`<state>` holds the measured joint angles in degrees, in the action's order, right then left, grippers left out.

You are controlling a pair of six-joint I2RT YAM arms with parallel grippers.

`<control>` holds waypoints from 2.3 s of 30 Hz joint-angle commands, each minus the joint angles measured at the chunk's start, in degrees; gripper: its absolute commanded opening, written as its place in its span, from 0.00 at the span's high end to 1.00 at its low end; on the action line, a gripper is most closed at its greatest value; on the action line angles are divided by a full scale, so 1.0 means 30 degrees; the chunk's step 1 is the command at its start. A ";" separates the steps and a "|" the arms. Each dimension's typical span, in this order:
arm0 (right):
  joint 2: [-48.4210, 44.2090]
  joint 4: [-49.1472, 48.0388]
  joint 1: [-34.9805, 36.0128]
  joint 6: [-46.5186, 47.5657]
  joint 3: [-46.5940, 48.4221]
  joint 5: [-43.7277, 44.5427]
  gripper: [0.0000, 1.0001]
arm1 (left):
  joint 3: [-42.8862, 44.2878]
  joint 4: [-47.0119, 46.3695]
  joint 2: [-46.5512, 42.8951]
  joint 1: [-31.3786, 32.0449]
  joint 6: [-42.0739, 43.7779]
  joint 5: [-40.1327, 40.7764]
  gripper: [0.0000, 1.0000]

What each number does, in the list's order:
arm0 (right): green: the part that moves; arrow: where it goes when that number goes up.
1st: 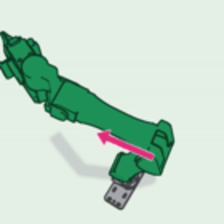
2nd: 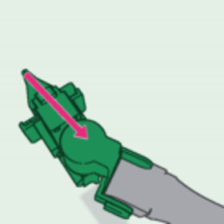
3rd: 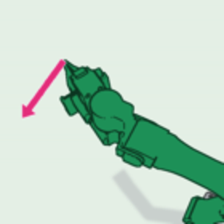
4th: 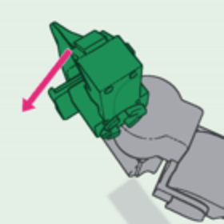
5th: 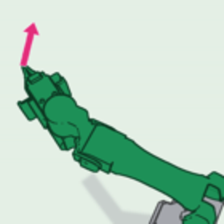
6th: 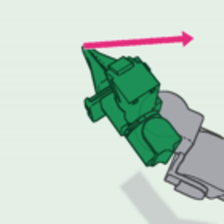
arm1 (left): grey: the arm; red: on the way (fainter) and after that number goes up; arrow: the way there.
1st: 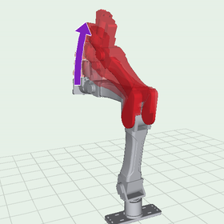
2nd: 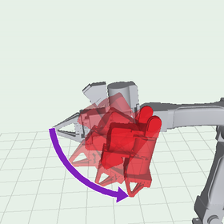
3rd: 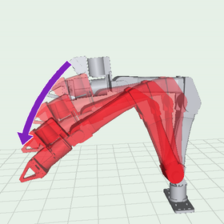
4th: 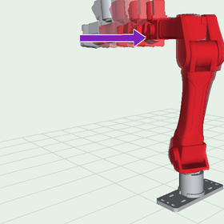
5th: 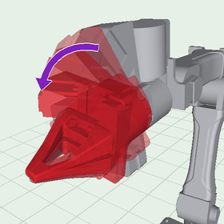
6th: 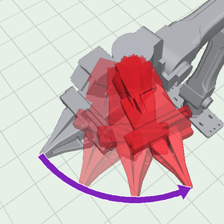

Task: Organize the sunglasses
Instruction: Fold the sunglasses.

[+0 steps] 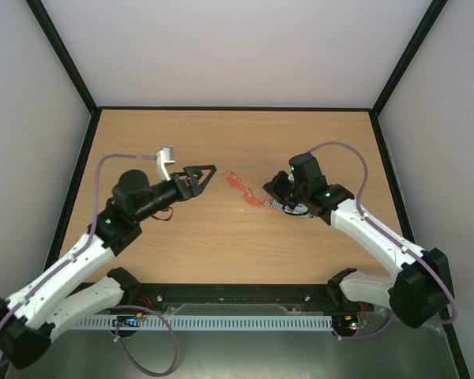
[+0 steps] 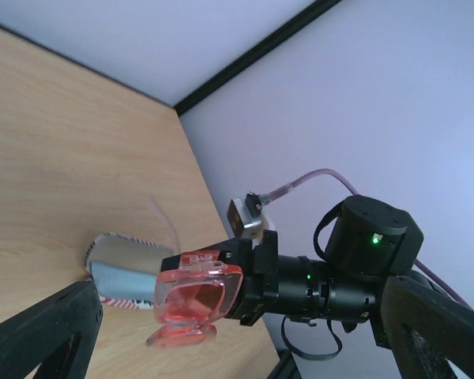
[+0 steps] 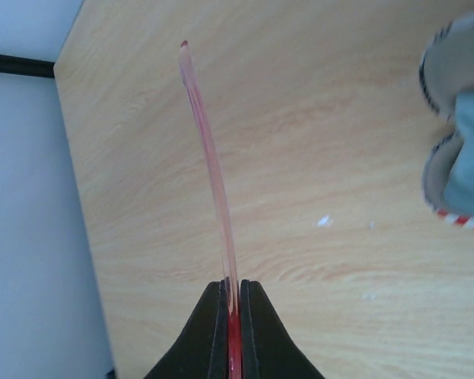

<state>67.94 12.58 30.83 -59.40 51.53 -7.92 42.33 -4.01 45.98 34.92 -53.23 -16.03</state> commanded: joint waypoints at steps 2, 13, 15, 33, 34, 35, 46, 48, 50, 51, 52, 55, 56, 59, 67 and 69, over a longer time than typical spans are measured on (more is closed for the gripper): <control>-0.0540 -0.3360 0.0065 -0.3751 -0.1283 -0.2087 0.99 | 0.0098 -0.3035 0.2674 0.1603 -0.0732 0.0879 0.01; -0.0558 -0.1797 0.0362 -0.3417 -0.0826 -0.0802 0.99 | 0.0015 -0.4021 0.4315 0.2889 -0.0499 0.2636 0.00; -0.0558 -0.1581 0.0556 -0.3376 -0.0792 -0.0336 0.99 | 0.0211 -0.4017 0.4551 0.3016 -0.0453 0.2972 0.01; -0.0153 0.0117 0.2385 -0.3366 0.0089 0.3539 0.99 | 0.1721 -0.1761 0.6332 0.3874 -0.1069 0.5161 0.00; -0.0221 0.0037 0.2428 -0.3378 0.0004 0.3742 0.99 | 0.1746 -0.1713 0.6392 0.3887 -0.1131 0.5167 0.01; -0.0234 0.0016 0.2437 -0.3375 -0.0006 0.3844 0.99 | 0.1742 -0.1758 0.6451 0.3870 -0.1150 0.5150 0.01; 0.0239 -0.0355 0.2556 -0.3517 -0.0379 0.4311 0.99 | 0.1584 -0.2014 0.7000 0.3901 -0.1472 0.5089 0.04; 0.0352 -0.0529 0.2556 -0.3554 -0.0438 0.4220 0.99 | 0.1571 -0.2132 0.7070 0.3931 -0.1499 0.5025 0.07; 0.0461 -0.0650 0.2574 -0.3554 -0.0472 0.4100 0.99 | 0.1554 -0.2203 0.7112 0.3940 -0.1523 0.5022 0.10; 0.0515 -0.0721 0.2584 -0.3566 -0.0483 0.4058 0.99 | 0.1546 -0.2233 0.7138 0.3934 -0.1532 0.5024 0.11; 0.0565 -0.0760 0.2585 -0.3564 -0.0503 0.4049 0.99 | 0.1541 -0.2237 0.7166 0.3942 -0.1533 0.5026 0.12; 0.0574 -0.0874 0.2585 -0.3582 -0.0641 0.4062 0.99 | 0.1552 -0.2317 0.7247 0.3945 -0.1507 0.4980 0.15; 0.0584 -0.0896 0.2585 -0.3580 -0.0662 0.4075 0.99 | 0.1553 -0.2324 0.7275 0.3936 -0.1530 0.4965 0.16; 0.0665 -0.0963 0.2585 -0.3602 -0.0661 0.4075 0.99 | 0.1536 -0.2325 0.7363 0.3940 -0.1533 0.4908 0.22; 0.0792 -0.1058 0.2583 -0.3580 -0.0621 0.4018 0.99 | 0.1537 -0.2236 0.7498 0.3924 -0.1503 0.4963 0.35; 0.0779 -0.1051 0.2585 -0.3595 -0.0596 0.4018 0.99 | 0.1551 -0.2209 0.7505 0.3912 -0.1492 0.5005 0.39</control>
<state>70.00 10.13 38.28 -69.67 50.06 3.49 45.93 -9.52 68.03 46.48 -58.08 -1.45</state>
